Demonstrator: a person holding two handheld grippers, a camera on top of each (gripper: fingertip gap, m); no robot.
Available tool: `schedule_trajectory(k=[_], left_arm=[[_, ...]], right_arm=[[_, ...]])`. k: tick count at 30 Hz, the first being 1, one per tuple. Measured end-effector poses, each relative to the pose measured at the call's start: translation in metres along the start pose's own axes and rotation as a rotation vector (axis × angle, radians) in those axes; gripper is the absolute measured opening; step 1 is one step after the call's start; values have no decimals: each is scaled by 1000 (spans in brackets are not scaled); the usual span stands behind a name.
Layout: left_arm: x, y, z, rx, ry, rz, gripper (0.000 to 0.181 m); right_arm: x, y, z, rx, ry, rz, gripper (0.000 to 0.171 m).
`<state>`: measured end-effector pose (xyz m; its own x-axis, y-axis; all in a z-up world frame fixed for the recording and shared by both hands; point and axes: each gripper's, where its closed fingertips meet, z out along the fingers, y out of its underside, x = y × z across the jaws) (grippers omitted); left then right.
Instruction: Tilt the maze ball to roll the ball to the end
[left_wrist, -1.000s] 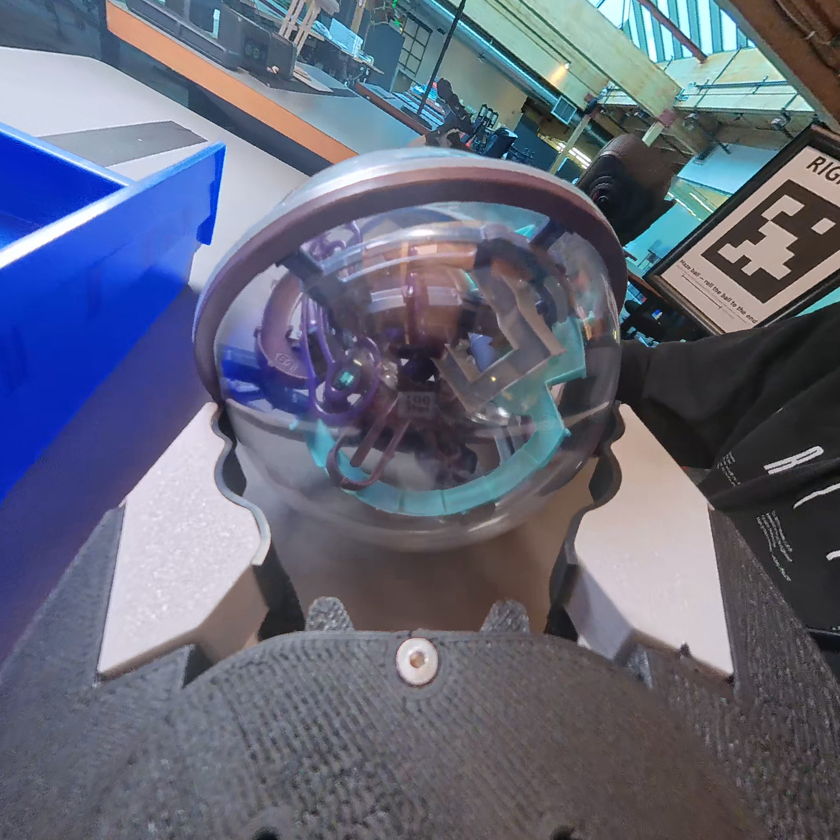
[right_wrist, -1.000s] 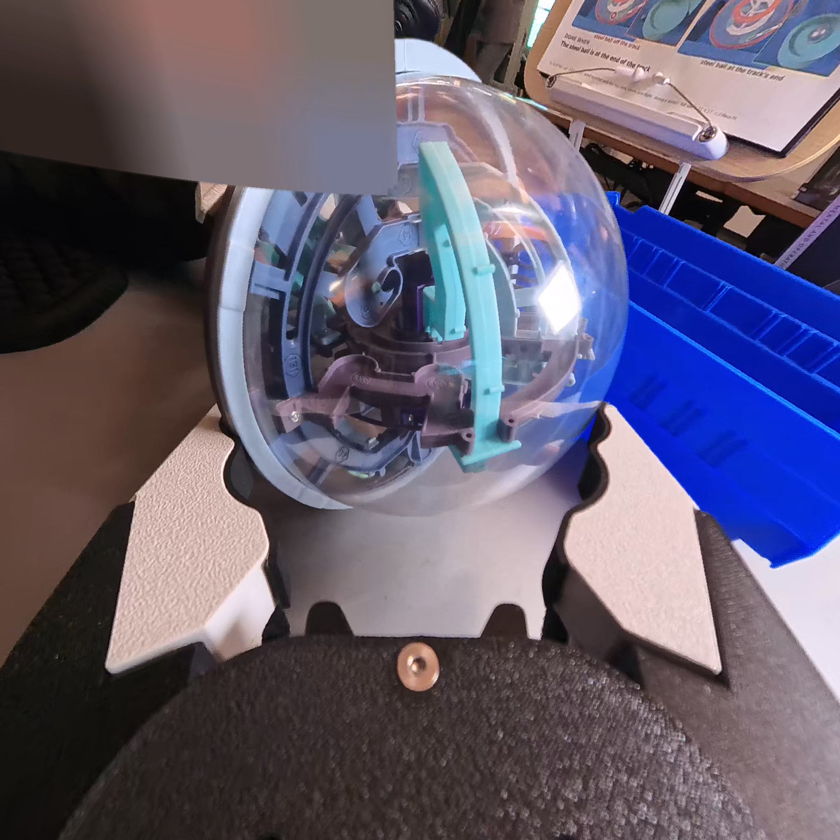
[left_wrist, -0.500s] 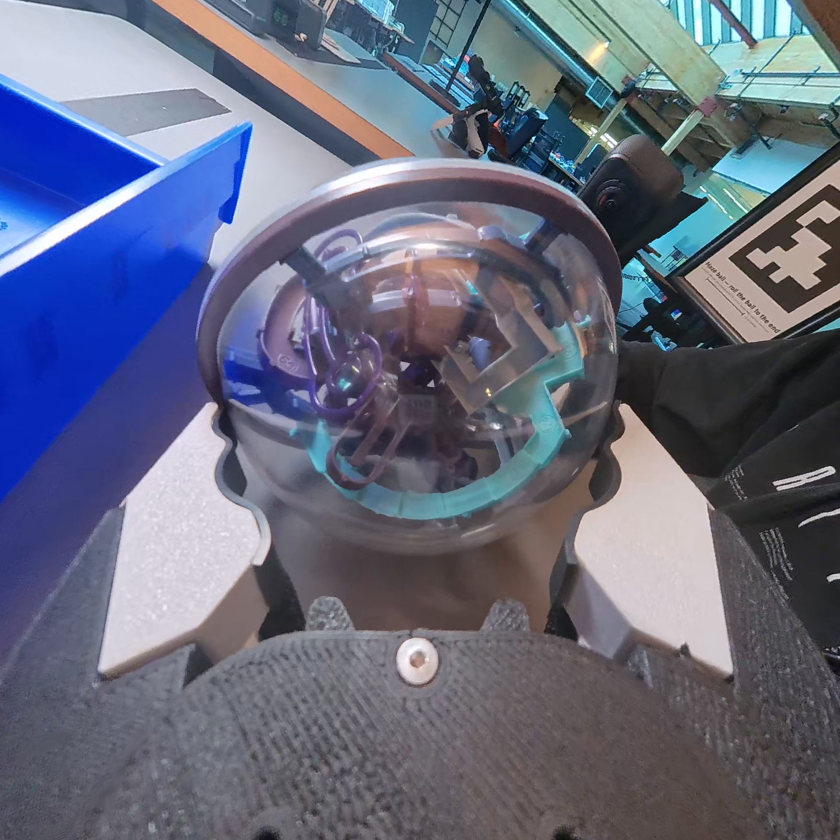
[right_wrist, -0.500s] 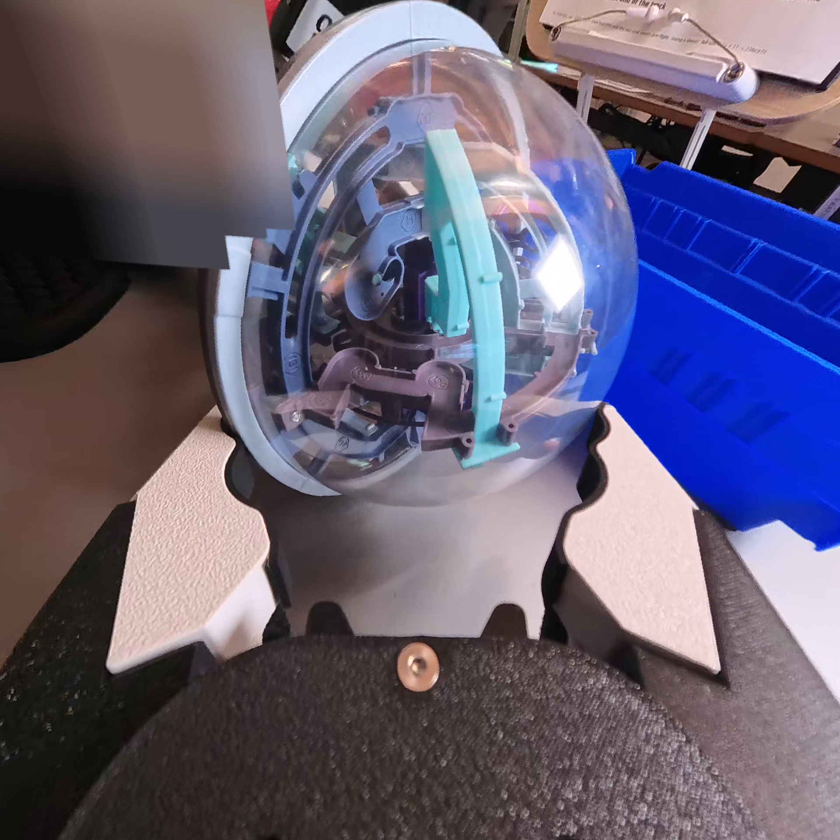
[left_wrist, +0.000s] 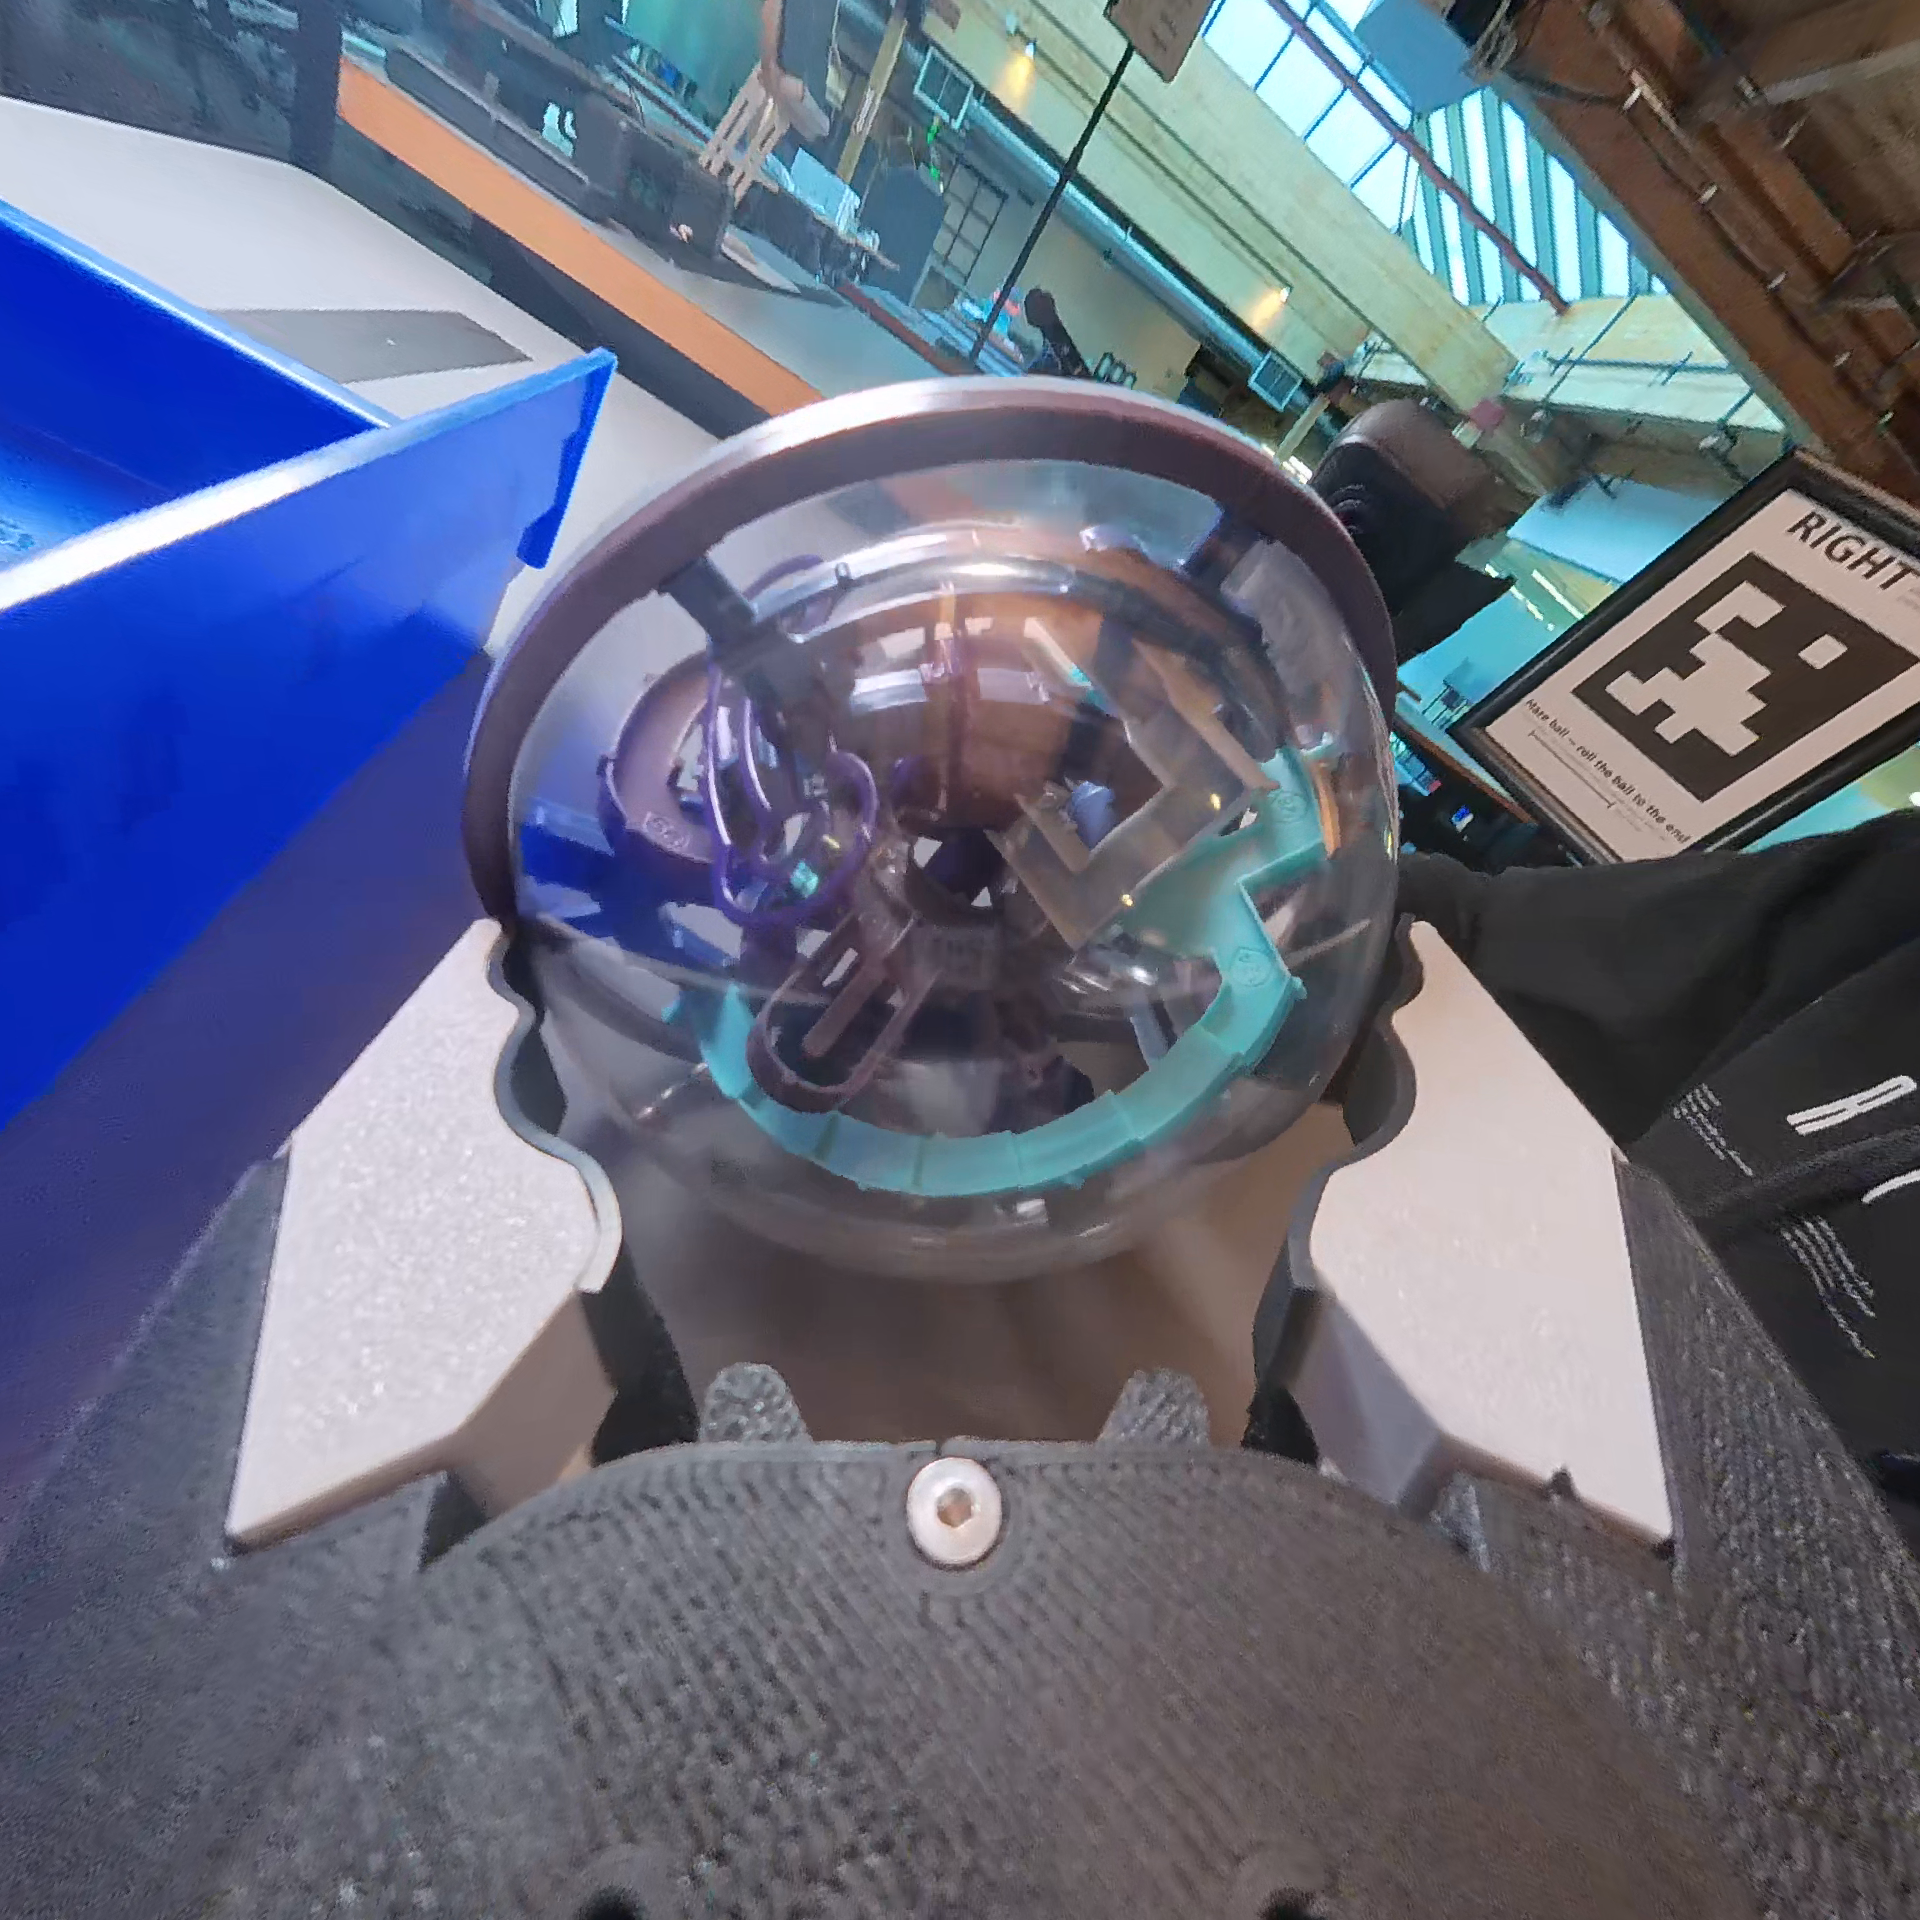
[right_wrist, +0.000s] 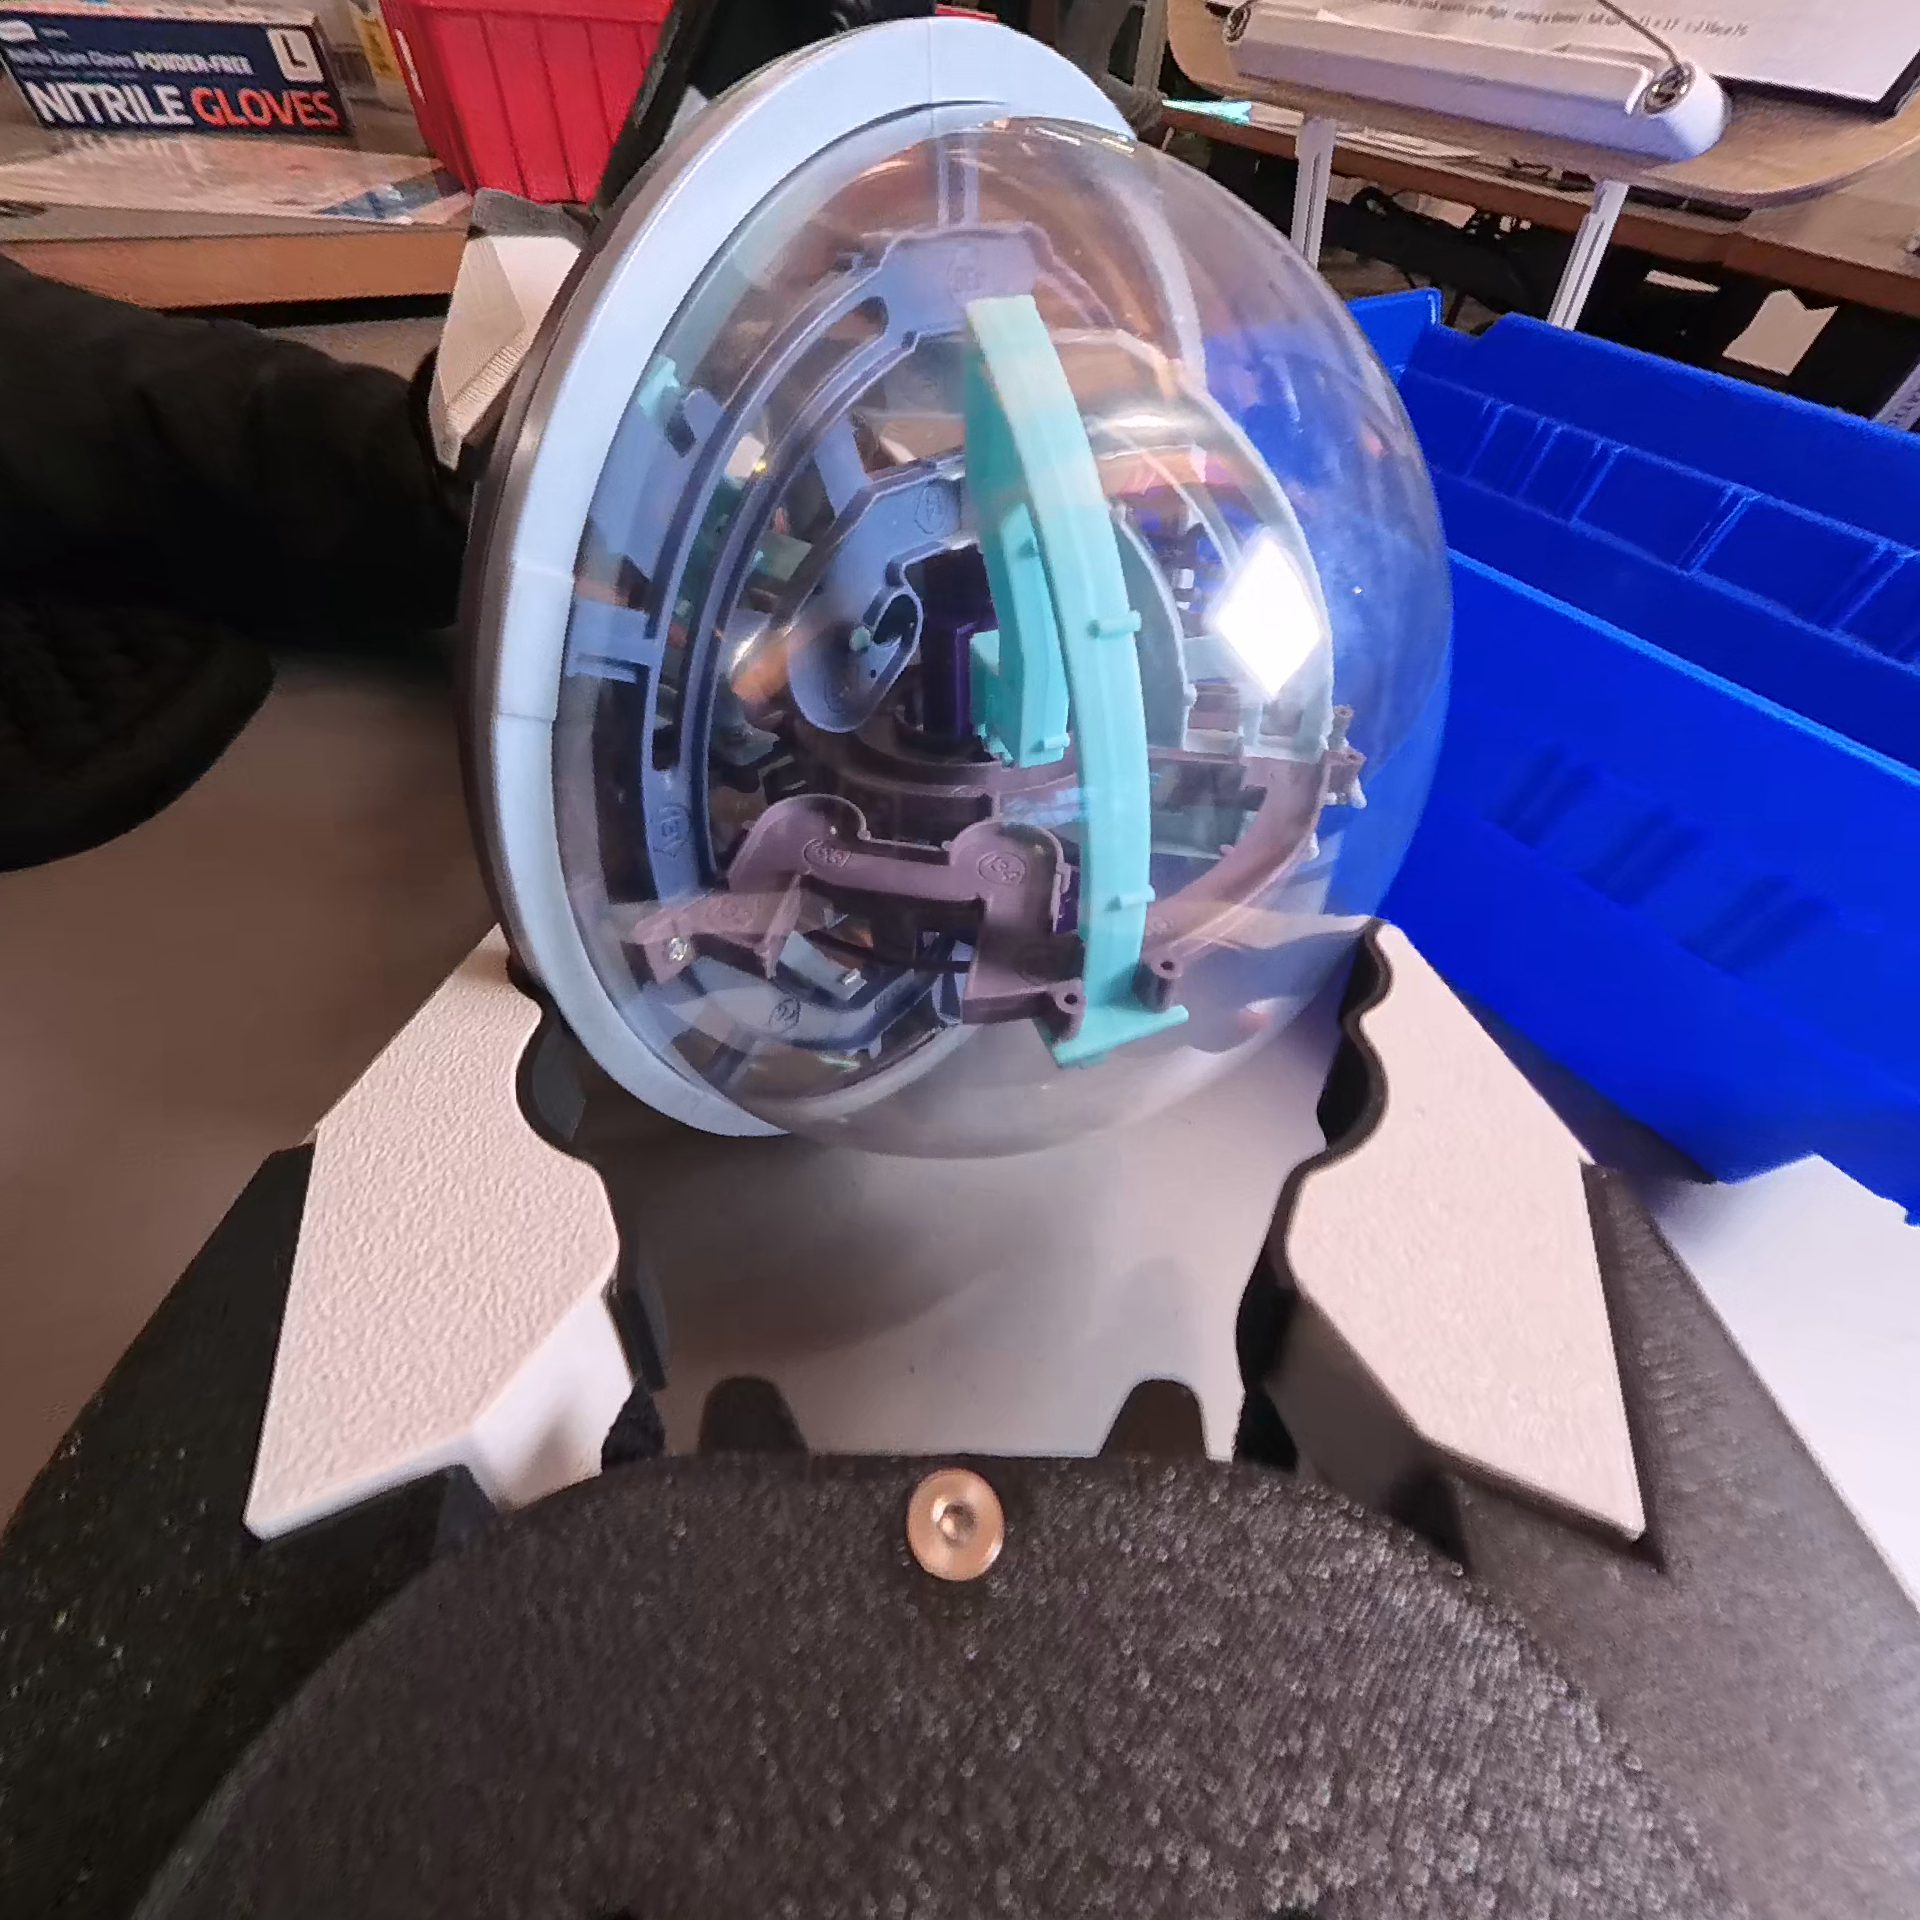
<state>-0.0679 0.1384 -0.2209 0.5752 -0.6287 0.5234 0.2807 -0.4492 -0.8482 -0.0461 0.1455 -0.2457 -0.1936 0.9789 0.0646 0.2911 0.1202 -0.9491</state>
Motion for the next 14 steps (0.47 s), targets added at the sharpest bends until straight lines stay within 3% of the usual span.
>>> schedule_trajectory(k=[14], left_arm=[[0,-8,-6,67,-61,44,152]], right_arm=[[-2,7,6,-27,-7,34,144]])
